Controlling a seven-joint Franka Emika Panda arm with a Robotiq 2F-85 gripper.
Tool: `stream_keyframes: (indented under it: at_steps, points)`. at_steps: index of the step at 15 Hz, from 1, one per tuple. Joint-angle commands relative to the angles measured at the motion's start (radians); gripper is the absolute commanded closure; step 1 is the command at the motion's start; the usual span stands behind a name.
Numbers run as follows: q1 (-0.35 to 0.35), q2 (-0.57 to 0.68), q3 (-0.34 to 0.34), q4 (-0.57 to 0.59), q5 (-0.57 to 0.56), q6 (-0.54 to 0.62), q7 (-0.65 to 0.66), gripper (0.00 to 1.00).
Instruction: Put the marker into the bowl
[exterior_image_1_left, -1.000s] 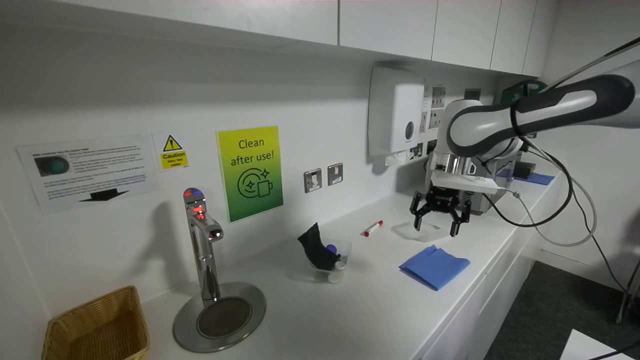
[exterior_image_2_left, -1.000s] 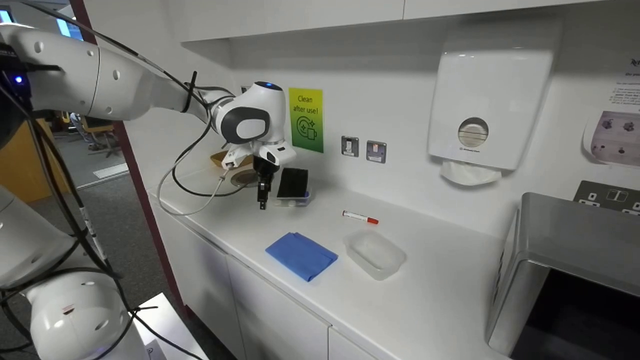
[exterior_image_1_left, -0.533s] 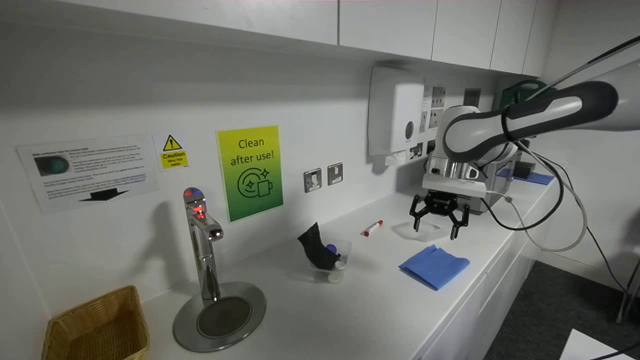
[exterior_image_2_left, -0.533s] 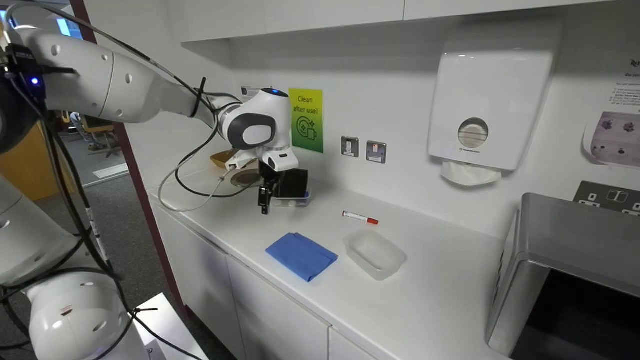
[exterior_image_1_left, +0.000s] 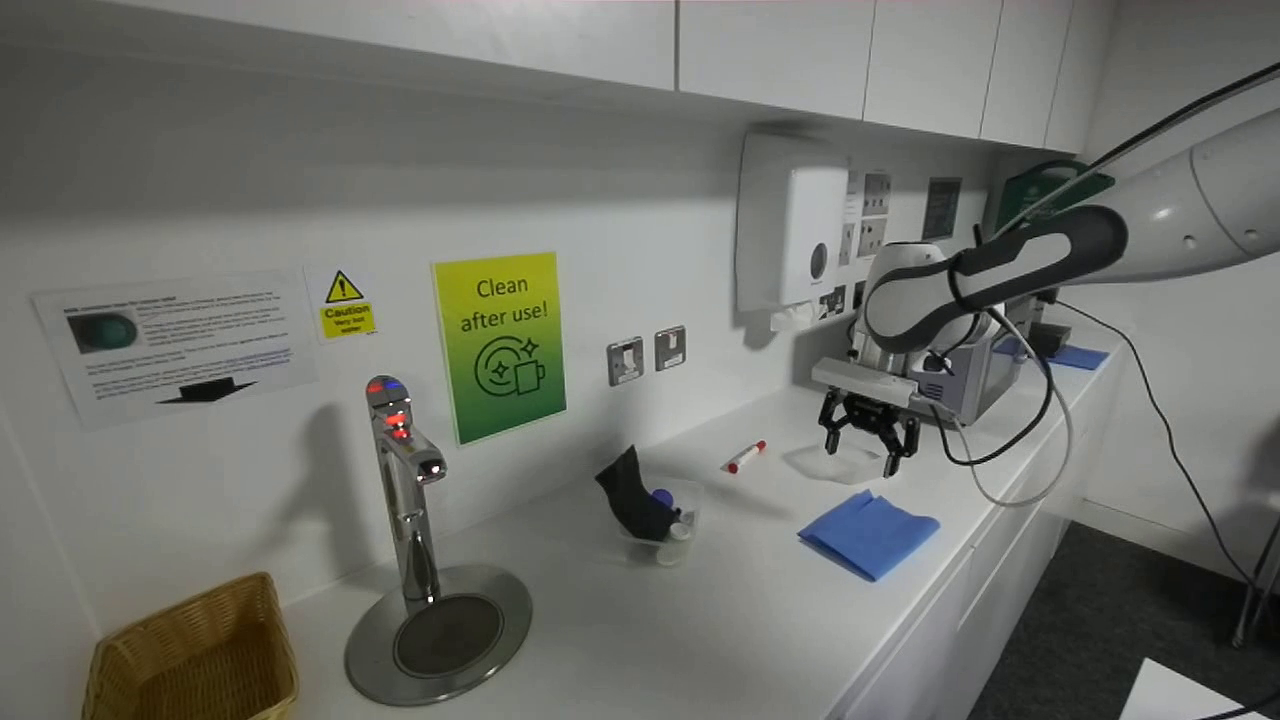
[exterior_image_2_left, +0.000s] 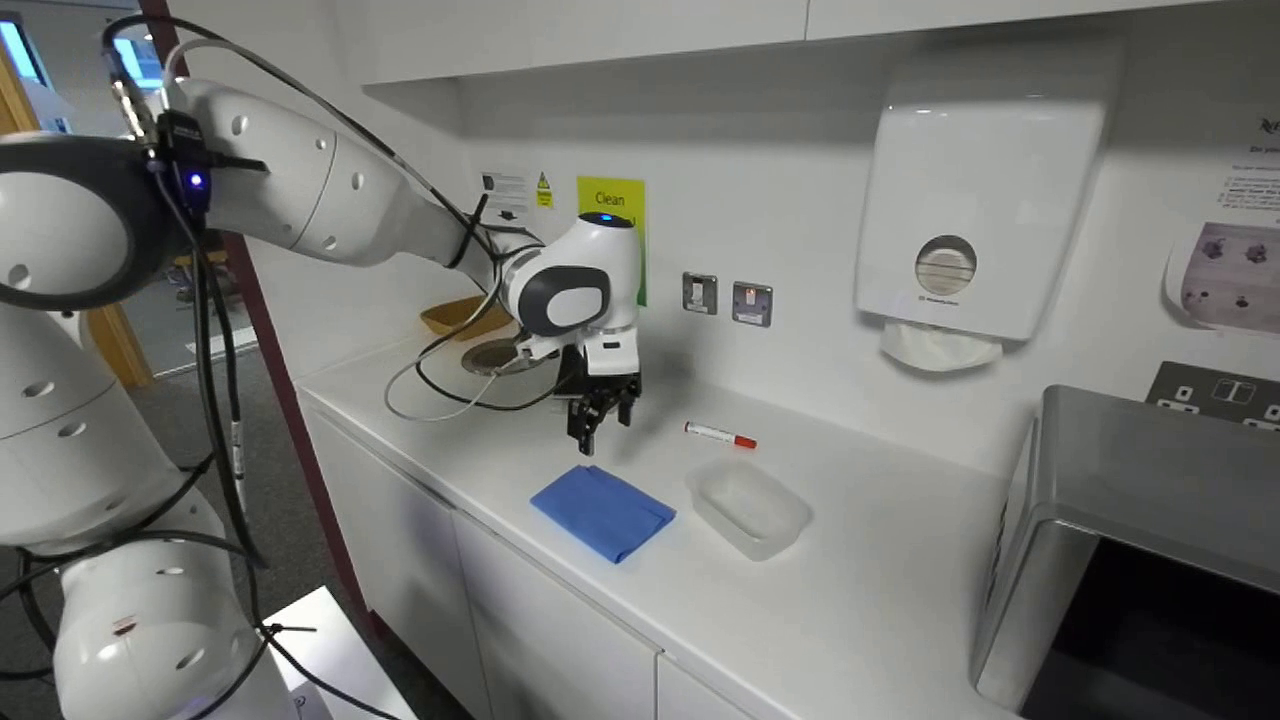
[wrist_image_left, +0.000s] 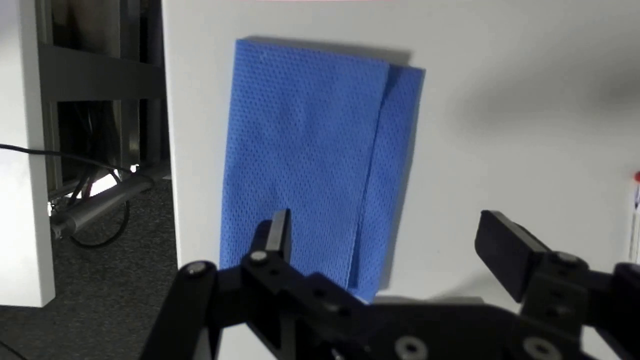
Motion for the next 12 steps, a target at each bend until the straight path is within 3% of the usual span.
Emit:
stream_keyframes:
  at_steps: [1,9,12]
  points:
    - [0.0,0.101,-0.03,0.12,-0.095,-0.004,0.187,0.0]
    - [0.017,0.283,-0.086,0.393,-0.11,-0.155,0.213,0.0]
    - [0.011,0.344,-0.098,0.506,-0.077,-0.278,0.185,0.0]
